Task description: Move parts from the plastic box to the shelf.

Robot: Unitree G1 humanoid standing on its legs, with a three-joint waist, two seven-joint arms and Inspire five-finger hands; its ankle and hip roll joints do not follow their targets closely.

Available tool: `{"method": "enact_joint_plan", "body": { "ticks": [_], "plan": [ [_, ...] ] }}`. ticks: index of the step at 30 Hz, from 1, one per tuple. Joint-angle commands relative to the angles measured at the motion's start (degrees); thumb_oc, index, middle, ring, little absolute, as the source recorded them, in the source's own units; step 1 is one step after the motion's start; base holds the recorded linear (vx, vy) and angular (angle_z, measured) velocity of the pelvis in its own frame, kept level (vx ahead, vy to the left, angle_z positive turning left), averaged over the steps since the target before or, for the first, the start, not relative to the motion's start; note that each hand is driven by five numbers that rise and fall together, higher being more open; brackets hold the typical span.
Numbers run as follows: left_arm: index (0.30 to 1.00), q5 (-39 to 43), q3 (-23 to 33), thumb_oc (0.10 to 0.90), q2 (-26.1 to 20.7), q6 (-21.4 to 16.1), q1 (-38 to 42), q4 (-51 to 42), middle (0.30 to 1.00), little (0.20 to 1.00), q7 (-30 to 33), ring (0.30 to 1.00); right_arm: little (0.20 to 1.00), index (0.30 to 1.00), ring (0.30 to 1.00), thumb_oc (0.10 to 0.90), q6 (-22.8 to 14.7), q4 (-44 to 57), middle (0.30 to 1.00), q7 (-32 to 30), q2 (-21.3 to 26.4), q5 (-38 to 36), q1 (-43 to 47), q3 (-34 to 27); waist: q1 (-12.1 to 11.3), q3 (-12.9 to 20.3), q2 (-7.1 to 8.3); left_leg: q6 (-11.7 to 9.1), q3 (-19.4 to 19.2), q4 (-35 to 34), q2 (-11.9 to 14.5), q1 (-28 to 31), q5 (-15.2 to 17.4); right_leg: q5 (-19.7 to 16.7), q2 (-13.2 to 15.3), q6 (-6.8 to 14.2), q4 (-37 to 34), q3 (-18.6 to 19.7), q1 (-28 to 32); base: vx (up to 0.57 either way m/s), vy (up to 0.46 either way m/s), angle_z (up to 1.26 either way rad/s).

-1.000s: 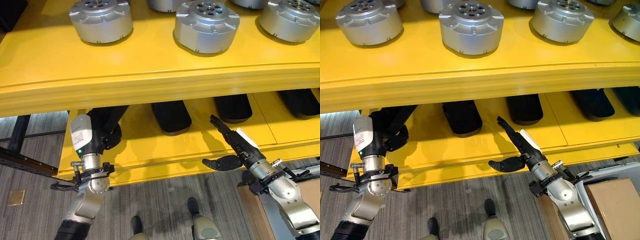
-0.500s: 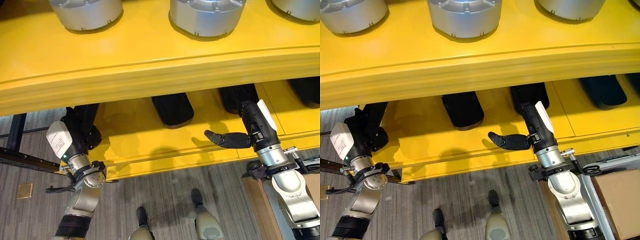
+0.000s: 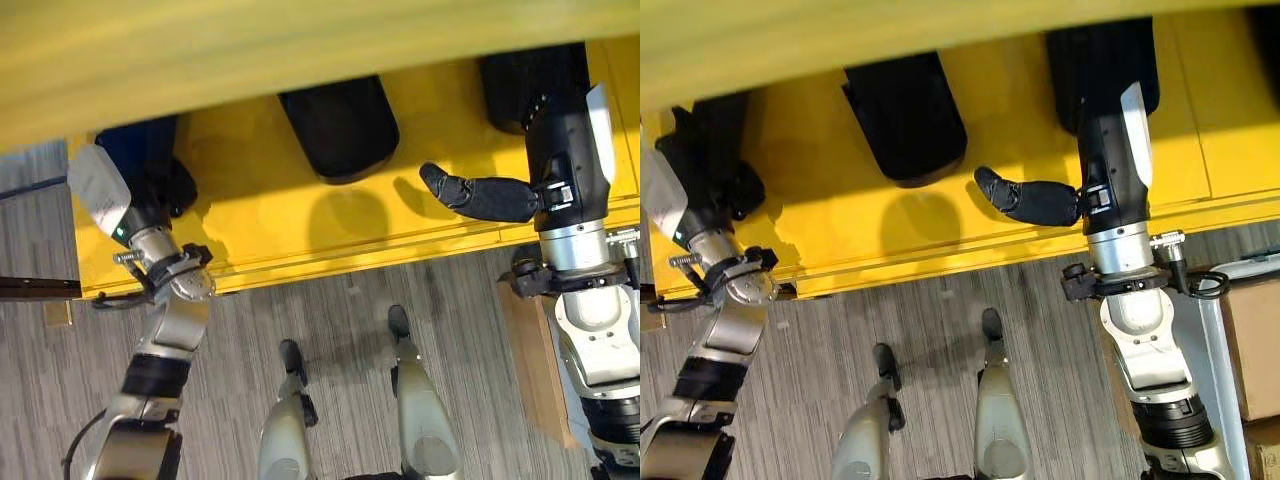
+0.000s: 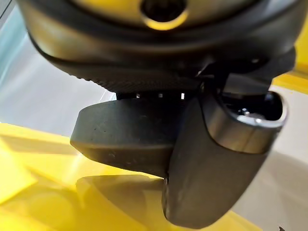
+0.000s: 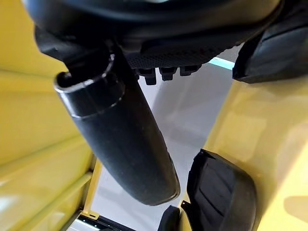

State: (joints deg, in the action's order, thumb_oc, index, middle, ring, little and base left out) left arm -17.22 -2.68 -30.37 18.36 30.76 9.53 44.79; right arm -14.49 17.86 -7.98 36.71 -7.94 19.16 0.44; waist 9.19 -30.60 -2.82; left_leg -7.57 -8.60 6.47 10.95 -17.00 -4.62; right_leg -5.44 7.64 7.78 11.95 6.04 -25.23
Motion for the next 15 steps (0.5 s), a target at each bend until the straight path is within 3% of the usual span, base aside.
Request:
{"method": "enact_joint_plan", "body": {
  "ticks": [1,4,12,15],
  "plan": [
    [0.3,1.2,1.8,0.4,-6.9,1.6,3.0,-0.4,0.3,0.3,1.9,0.3,1.0,1.0,1.0,0.9,-6.1,7.5,1.0,-1.3,-0.8,0.7,5.7,-3.6,1.0,0.8,2.5,1.2,2.7,6.2,0.1,-6.0,1.8,12.3,-0.8,-4.2,11.3,-2.4,0.1,-0.08,-0.016,0.02],
    [0.3,3.0,1.5,0.4,-6.6,3.0,3.9,0.0,0.3,0.3,2.2,0.3,1.0,1.0,1.0,0.9,-5.6,8.1,1.0,-1.6,-0.9,1.3,6.5,-3.2,1.2,0.8,2.61,1.2,2.9,7.3,0.0,-8.4,1.8,12.9,-1.1,-4.5,13.9,-2.0,-3.0,-0.05,-0.008,0.0],
    [0.3,10.2,2.5,0.4,-3.2,-0.3,3.6,1.8,0.3,0.3,4.2,0.3,1.0,1.0,1.0,0.9,-6.2,8.4,1.0,-0.2,-0.9,2.0,7.9,-2.9,1.5,0.8,2.25,1.0,2.8,7.3,0.0,-10.6,1.3,13.5,-1.5,-5.0,16.0,-1.8,-6.6,-0.04,0.006,-0.01],
    [0.3,11.3,2.5,0.4,-2.6,0.3,4.1,2.0,0.3,0.3,4.1,0.3,1.0,1.0,1.0,0.9,-6.0,8.7,1.0,-0.1,-0.6,1.5,8.3,-3.0,1.5,0.8,2.18,1.0,2.7,7.0,0.0,-10.8,1.1,13.4,-1.6,-5.1,16.0,-2.0,-7.0,-0.04,-0.008,0.01]
  ]
}}
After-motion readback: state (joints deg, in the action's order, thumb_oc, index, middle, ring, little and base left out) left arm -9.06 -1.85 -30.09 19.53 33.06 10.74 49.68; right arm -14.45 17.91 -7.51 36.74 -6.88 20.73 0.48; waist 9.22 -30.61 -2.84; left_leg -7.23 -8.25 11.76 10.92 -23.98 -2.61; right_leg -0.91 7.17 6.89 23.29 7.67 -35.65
